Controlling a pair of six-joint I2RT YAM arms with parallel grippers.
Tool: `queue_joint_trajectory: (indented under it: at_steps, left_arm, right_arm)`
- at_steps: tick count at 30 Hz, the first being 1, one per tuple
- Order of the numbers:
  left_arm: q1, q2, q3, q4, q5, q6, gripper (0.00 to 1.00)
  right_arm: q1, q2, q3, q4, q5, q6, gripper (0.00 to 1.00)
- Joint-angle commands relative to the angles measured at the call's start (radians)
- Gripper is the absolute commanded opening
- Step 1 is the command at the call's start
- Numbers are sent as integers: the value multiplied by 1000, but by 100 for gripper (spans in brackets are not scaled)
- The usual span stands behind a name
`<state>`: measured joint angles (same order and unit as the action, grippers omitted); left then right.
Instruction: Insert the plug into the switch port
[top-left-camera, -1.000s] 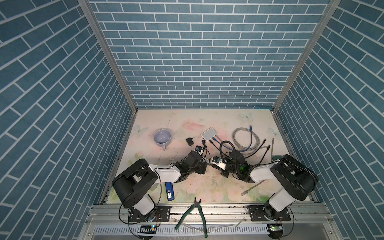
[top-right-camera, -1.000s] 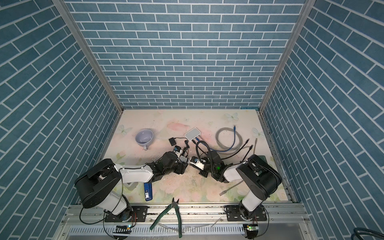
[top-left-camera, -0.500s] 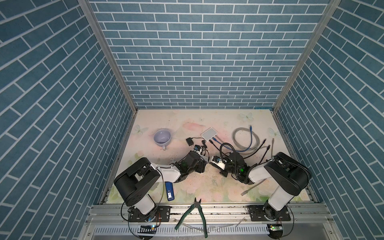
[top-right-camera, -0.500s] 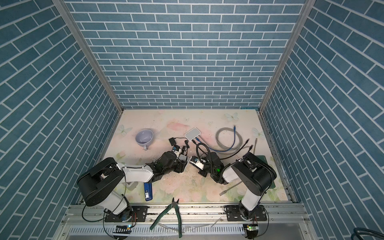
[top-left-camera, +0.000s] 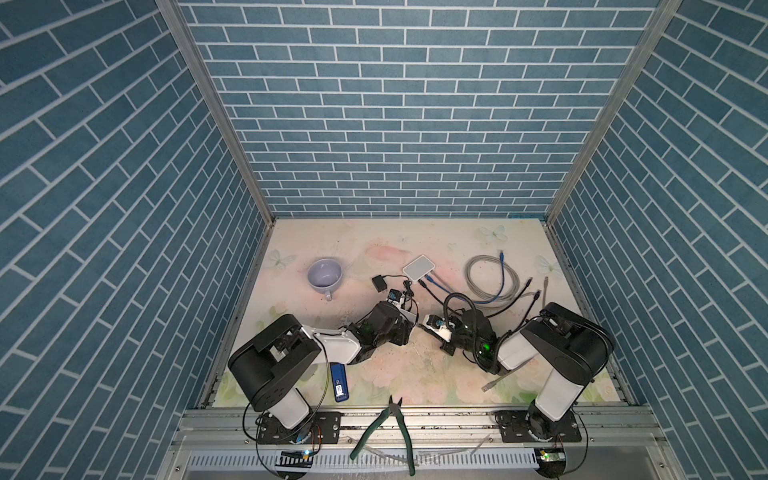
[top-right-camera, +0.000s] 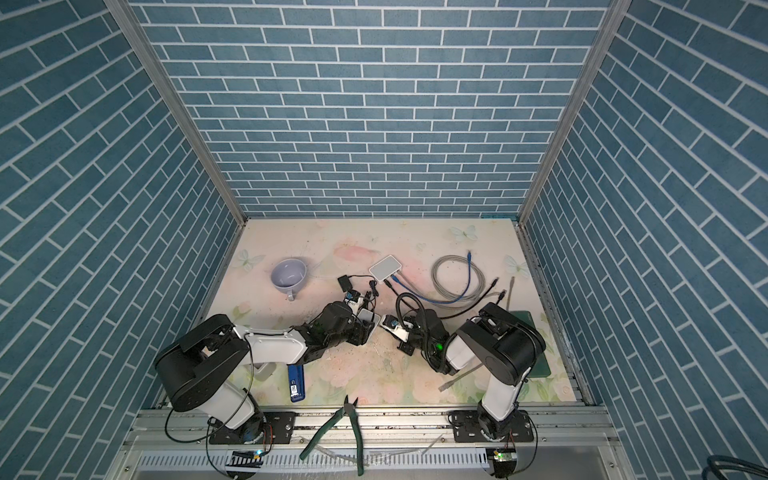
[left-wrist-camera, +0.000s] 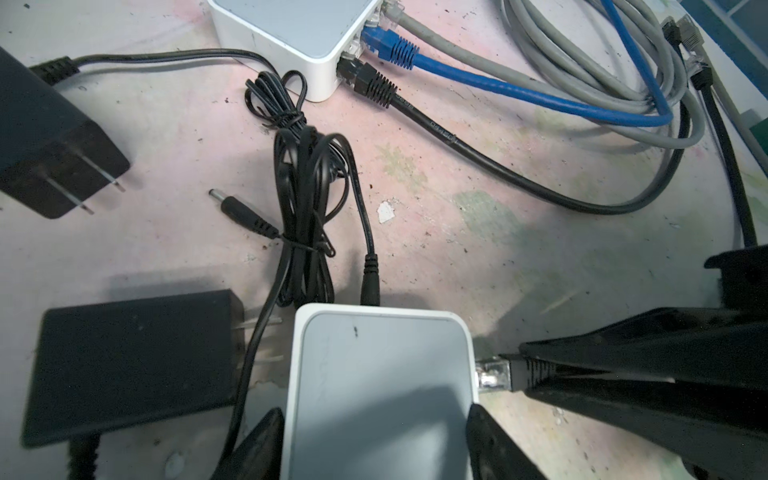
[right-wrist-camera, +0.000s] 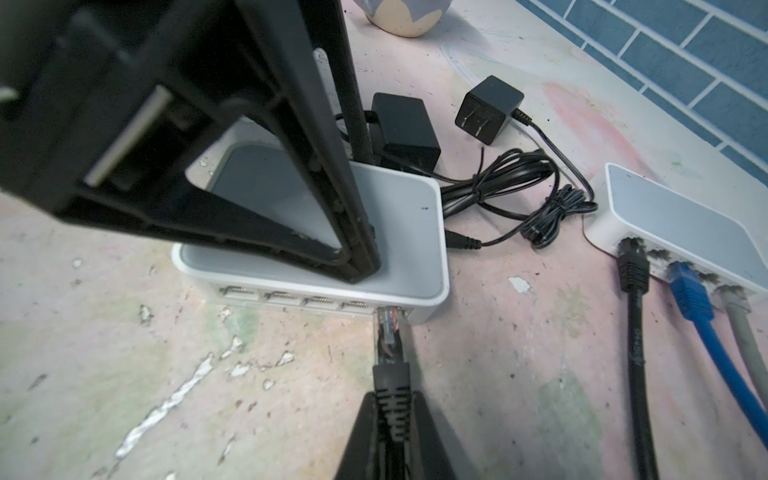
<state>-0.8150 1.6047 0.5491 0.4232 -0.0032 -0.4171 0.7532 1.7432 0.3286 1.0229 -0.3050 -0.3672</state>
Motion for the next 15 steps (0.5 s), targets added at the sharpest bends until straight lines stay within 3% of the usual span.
queue_joint_trajectory:
  at_steps: [1, 15]
  left_arm:
    - [-28, 21, 10, -18, 135, 24, 68]
    - [-27, -22, -9, -8, 121, 11, 69]
  right_arm:
    - [26, -6, 1, 174, -42, -16, 0]
    - [26, -17, -43, 172, 37, 15, 0]
